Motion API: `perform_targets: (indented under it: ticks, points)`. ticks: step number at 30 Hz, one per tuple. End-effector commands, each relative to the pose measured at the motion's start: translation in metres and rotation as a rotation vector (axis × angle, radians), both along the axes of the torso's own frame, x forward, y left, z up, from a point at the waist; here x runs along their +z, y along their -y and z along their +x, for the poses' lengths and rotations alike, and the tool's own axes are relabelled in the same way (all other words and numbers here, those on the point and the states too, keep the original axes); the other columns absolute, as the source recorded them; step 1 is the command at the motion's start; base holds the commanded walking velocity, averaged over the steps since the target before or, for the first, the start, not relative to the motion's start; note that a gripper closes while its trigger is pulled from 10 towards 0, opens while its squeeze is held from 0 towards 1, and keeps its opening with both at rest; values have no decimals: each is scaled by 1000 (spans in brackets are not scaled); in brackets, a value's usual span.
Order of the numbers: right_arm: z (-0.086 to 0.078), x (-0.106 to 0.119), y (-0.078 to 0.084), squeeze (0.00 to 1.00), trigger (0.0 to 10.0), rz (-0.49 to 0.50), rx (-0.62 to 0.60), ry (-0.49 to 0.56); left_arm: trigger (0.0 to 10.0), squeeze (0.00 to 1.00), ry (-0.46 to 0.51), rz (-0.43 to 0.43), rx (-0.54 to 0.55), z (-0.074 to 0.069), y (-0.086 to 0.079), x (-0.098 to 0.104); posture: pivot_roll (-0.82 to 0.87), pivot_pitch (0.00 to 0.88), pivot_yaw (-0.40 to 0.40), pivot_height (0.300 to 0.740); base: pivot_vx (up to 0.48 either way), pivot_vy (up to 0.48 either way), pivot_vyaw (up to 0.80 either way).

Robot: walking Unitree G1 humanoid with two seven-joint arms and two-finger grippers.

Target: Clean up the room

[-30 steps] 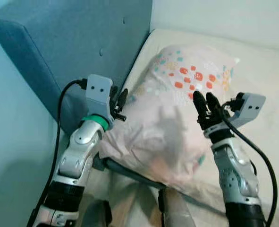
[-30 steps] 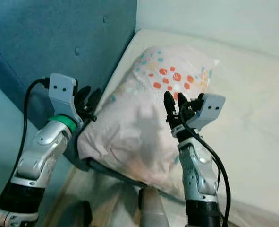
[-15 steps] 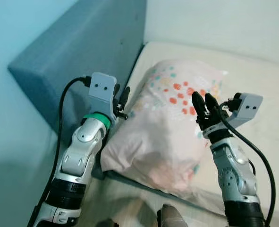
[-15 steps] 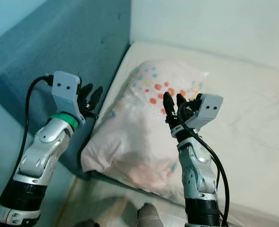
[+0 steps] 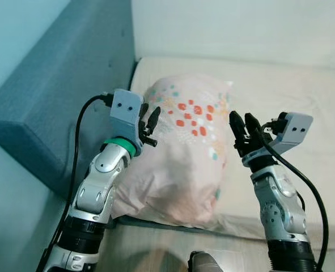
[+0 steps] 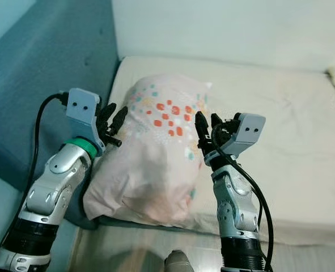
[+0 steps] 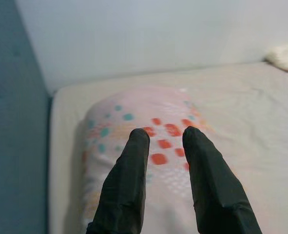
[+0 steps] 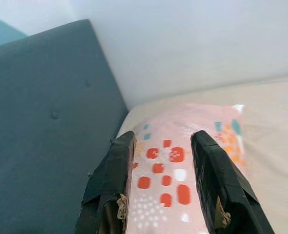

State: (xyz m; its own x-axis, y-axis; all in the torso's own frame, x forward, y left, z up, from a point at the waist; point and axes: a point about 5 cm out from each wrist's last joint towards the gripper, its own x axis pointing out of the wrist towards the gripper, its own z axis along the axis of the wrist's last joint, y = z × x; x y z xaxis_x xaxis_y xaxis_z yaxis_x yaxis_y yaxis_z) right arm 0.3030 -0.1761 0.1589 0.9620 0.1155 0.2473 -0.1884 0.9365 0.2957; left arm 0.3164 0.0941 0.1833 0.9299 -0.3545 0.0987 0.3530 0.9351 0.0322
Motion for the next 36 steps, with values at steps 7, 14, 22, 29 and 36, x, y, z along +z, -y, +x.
perform_targets:
  ticks: [7,14,22,29,36]
  points:
    - [-2,-10,3,0,10000,-13,-11,-32,10000,0,9,22,-31,-5,4,-6,-95,16,24,725,0,-72,0]
    - [-3,-14,6,0,10000,-16,-17,-47,10000,0,15,19,-38,-7,6,-6,-95,17,22,725,0,-348,0]
    - [-3,-17,6,0,10000,-22,-19,-58,10000,0,11,22,-37,-7,6,-9,-96,19,19,725,0,-480,0]
    - [-3,-19,7,0,10000,-27,-22,-67,10000,0,8,21,-38,-7,6,-10,-97,17,20,725,0,-410,0]
    - [-3,-21,7,0,10000,-29,-23,-72,10000,0,5,25,-35,-7,5,-11,-98,16,21,725,0,-409,0]
